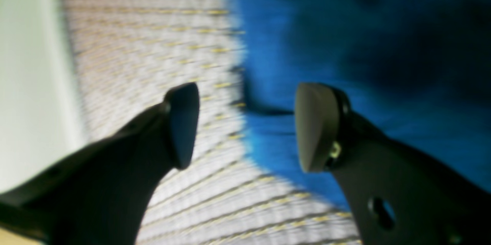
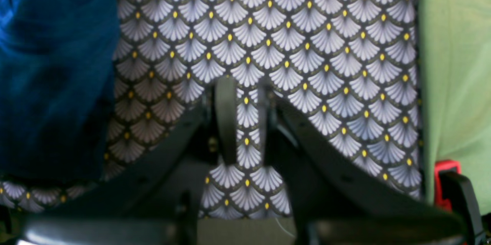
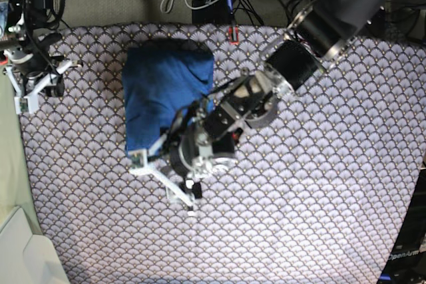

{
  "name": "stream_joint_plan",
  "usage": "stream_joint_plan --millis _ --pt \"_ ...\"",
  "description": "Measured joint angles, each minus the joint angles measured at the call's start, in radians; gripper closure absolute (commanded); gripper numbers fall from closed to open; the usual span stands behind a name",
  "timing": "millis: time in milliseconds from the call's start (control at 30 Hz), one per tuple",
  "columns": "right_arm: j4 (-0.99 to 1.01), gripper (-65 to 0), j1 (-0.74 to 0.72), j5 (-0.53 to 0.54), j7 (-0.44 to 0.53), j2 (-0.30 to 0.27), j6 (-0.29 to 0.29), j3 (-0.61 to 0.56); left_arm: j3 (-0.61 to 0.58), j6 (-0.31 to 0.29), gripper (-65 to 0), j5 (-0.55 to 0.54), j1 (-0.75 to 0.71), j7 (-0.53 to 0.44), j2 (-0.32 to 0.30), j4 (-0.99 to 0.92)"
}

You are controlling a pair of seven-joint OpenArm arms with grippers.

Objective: Fold the T-shirt properly
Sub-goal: 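Drag the bundle with the left gripper toward the right gripper, then release the bundle and raise the left gripper away, then press the bundle's corner flat with the right gripper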

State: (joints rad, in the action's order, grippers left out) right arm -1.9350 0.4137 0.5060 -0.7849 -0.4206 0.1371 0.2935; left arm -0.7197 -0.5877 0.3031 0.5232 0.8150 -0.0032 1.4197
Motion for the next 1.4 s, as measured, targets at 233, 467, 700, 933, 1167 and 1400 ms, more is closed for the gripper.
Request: stream_joint_plan --millis 233,467,700,933,1167,1400 --pt "-0.021 -10.6 -0.001 -0.009 -0.012 0.084 0.206 0.006 0.25 -0.017 -37.2 0.119 -0.073 0.095 -0.054 0.186" --pt "-0.051 -6.5 -0.063 -0.01 -0.008 0.208 0.45 -0.01 0.543 -0.013 0.0 0.174 -0.301 0.286 -0.305 0.357" --pt "0.005 -3.3 -0.098 -0.013 -0.003 0.276 0.554 -0.053 0.826 -0.017 -0.3 0.169 -0.595 0.285 -0.351 0.497" --pt "0.121 -3.1 -0.124 -0.015 0.006 0.285 0.551 -0.157 0.966 -0.017 -0.2 0.164 -0.718 0.277 -0.354 0.532" --pt "0.213 -3.0 -0.116 -0.018 0.012 0.284 0.55 -0.161 1.026 -0.015 -0.2 0.166 -0.737 0.208 -0.354 0.531" --pt "0.212 -3.1 -0.097 -0.021 0.041 0.244 0.55 -0.196 1.025 -0.017 -0.2 0.168 -0.728 0.202 -0.352 0.53"
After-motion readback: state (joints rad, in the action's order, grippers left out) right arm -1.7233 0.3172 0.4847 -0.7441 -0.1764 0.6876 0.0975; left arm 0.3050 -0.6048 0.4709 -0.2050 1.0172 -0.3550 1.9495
